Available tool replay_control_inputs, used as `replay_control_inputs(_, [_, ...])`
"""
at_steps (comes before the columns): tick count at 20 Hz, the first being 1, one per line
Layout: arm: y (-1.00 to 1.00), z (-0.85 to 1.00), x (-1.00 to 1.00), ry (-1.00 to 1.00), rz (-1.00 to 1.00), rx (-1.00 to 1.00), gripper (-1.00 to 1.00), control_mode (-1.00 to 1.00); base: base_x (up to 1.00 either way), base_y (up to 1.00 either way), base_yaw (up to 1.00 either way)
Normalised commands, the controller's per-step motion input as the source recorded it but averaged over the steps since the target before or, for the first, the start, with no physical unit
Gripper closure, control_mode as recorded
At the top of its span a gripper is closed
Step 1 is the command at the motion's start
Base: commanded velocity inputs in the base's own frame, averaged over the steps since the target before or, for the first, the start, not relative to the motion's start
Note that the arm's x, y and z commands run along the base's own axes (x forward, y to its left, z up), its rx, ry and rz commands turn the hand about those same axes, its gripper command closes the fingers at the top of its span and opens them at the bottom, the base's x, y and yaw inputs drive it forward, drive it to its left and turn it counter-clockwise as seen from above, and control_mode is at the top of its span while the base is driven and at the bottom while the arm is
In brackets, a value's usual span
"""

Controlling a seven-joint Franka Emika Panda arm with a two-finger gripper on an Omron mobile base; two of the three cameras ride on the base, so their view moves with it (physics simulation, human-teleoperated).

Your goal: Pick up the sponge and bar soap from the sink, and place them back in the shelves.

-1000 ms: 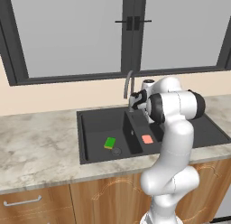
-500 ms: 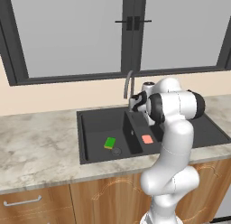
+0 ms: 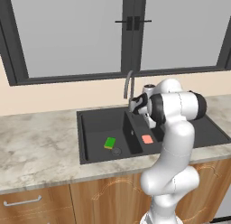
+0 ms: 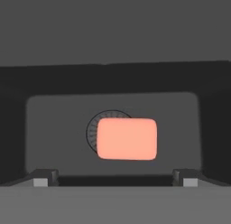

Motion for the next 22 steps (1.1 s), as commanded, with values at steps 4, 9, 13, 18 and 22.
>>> replay_control_inputs(4, [0.00, 0.00, -0.14, 0.00, 0.00, 0.00, -1.00, -1.00, 0.00, 0.00, 0.00])
replay_control_inputs(9, [0.00, -0.02, -0.10, 0.00, 0.00, 0.00, -1.00, -1.00, 0.00, 0.00, 0.00])
replay_control_inputs(13, [0.00, -0.11, -0.05, 0.00, 0.00, 0.00, -1.00, -1.00, 0.00, 0.00, 0.00])
replay_control_inputs(18, [0.00, -0.22, -0.03, 0.00, 0.00, 0.00, -1.00, -1.00, 0.00, 0.00, 0.00])
replay_control_inputs(22, [0.00, -0.20, -0.04, 0.00, 0.00, 0.00, -1.00, -1.00, 0.00, 0.00, 0.00])
